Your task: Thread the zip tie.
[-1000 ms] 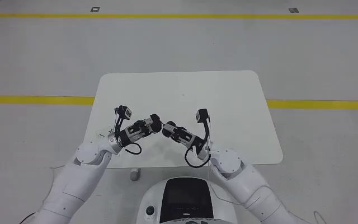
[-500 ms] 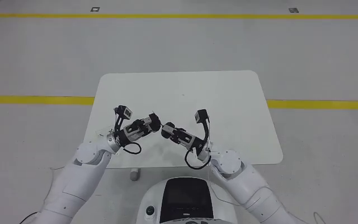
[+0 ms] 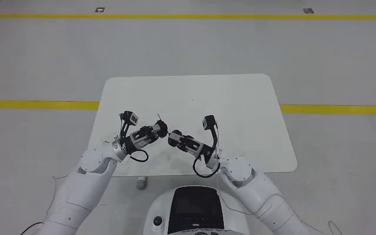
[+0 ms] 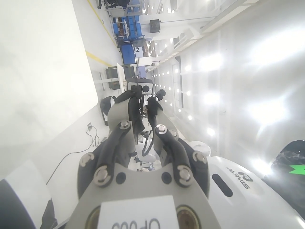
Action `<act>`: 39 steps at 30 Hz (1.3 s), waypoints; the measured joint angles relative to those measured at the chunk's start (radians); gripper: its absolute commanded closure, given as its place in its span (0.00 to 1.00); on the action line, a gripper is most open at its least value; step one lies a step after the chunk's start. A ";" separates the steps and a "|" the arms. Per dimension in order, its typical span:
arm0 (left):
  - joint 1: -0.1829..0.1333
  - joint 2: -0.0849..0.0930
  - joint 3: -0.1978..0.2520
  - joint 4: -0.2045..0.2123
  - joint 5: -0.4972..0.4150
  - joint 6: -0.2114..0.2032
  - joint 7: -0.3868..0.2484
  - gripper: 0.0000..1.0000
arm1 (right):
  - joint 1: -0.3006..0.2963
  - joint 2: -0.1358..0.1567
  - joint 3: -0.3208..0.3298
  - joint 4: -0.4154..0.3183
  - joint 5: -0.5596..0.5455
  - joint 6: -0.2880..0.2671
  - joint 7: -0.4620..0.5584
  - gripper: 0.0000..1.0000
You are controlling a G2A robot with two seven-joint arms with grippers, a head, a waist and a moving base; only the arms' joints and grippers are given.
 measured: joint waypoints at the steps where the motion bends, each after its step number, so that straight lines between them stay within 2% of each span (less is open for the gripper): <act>1: 0.000 -0.001 0.000 0.000 0.002 0.000 0.000 1.00 | 0.000 0.000 0.000 0.000 0.002 0.000 0.000 1.00; 7: -0.001 -0.005 -0.001 0.005 0.011 0.000 -0.003 1.00 | -0.001 -0.001 0.000 0.002 0.010 0.004 0.003 1.00; 8: -0.002 -0.006 -0.001 0.006 0.012 0.000 -0.004 1.00 | -0.001 -0.001 0.001 0.002 0.011 0.005 0.004 0.93; 9: -0.003 -0.006 -0.002 0.007 0.013 0.000 -0.005 1.00 | 0.000 -0.001 0.001 0.002 0.011 0.007 0.005 0.32; 10: -0.003 -0.007 -0.002 0.009 0.013 0.000 -0.006 1.00 | 0.000 -0.001 0.001 0.003 0.012 0.008 0.007 0.00; 15: -0.010 -0.007 -0.014 0.024 0.019 0.000 -0.025 1.00 | -0.002 0.001 0.011 0.002 0.025 0.013 0.023 0.00; 18: -0.016 -0.002 -0.027 0.038 0.013 0.003 -0.086 1.00 | -0.008 0.008 0.031 -0.002 0.032 0.006 0.058 0.00; 22: -0.041 0.009 -0.050 0.078 -0.031 0.033 -0.233 1.00 | -0.016 0.023 0.078 -0.002 0.079 0.005 0.156 0.00; 25: -0.072 0.016 -0.057 0.118 -0.052 0.070 -0.359 1.00 | -0.014 0.034 0.111 0.004 0.114 0.025 0.255 0.00; 26: -0.087 0.019 -0.055 0.134 -0.055 0.085 -0.412 1.00 | -0.013 0.035 0.113 0.006 0.115 0.029 0.272 0.00; 28: -0.102 0.022 -0.053 0.150 -0.052 0.096 -0.468 1.00 | -0.013 0.035 0.113 0.006 0.114 0.029 0.266 0.00; 34: -0.101 0.021 -0.051 0.147 -0.049 0.097 -0.463 1.00 | -0.012 0.034 0.107 0.002 0.124 0.025 0.268 0.00; 36: -0.101 0.022 -0.036 0.130 -0.028 0.105 -0.467 1.00 | 0.016 0.035 0.102 0.015 0.114 0.025 0.323 0.00; 39: -0.105 0.028 -0.041 0.141 0.000 0.111 -0.489 1.00 | 0.098 0.037 0.100 0.081 0.148 0.037 0.462 0.00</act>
